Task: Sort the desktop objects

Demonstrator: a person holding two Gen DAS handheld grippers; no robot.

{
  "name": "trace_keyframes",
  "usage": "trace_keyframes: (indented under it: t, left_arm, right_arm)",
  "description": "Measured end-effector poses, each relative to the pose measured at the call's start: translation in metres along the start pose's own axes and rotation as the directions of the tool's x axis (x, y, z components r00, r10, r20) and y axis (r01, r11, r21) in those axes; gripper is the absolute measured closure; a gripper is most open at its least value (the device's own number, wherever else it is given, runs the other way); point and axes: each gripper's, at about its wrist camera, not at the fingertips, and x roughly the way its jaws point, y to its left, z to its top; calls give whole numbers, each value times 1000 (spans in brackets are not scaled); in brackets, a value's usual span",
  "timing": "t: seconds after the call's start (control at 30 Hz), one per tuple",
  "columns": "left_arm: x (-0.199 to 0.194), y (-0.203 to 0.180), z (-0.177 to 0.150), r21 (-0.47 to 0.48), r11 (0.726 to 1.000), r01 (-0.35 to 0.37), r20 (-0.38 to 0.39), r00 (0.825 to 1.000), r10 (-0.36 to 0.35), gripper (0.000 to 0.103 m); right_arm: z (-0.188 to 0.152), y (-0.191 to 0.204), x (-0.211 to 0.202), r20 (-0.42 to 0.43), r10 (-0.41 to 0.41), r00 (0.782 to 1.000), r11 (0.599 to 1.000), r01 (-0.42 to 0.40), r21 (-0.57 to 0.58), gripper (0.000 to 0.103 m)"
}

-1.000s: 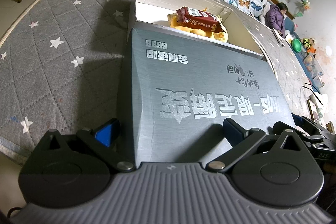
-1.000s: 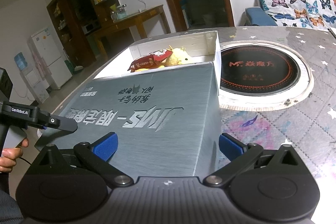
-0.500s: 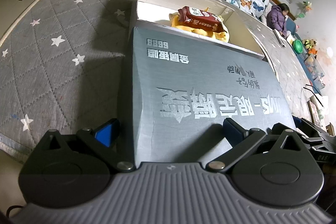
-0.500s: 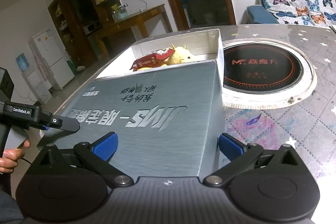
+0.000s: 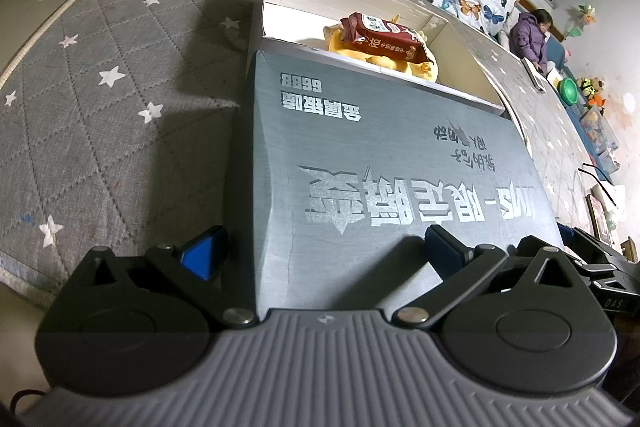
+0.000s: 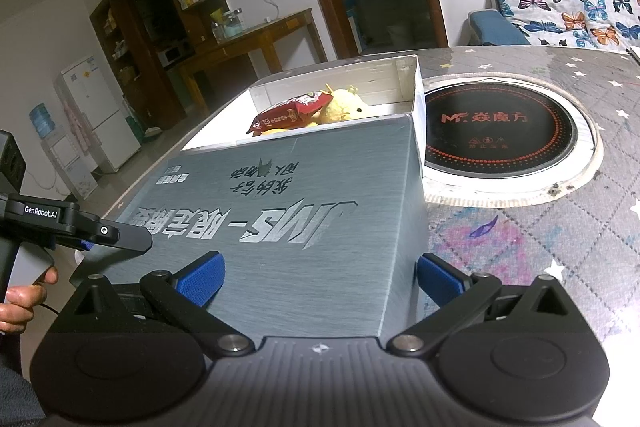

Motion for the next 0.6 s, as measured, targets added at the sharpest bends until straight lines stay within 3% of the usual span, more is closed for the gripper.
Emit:
trace_keyframes:
  t: [0.6]
  left_arm:
    - [1, 1, -1, -18, 1000, -2, 6, 1000, 2, 0]
  right_arm:
    - [2, 1, 1, 0, -3, 1000, 1000, 3, 2, 0]
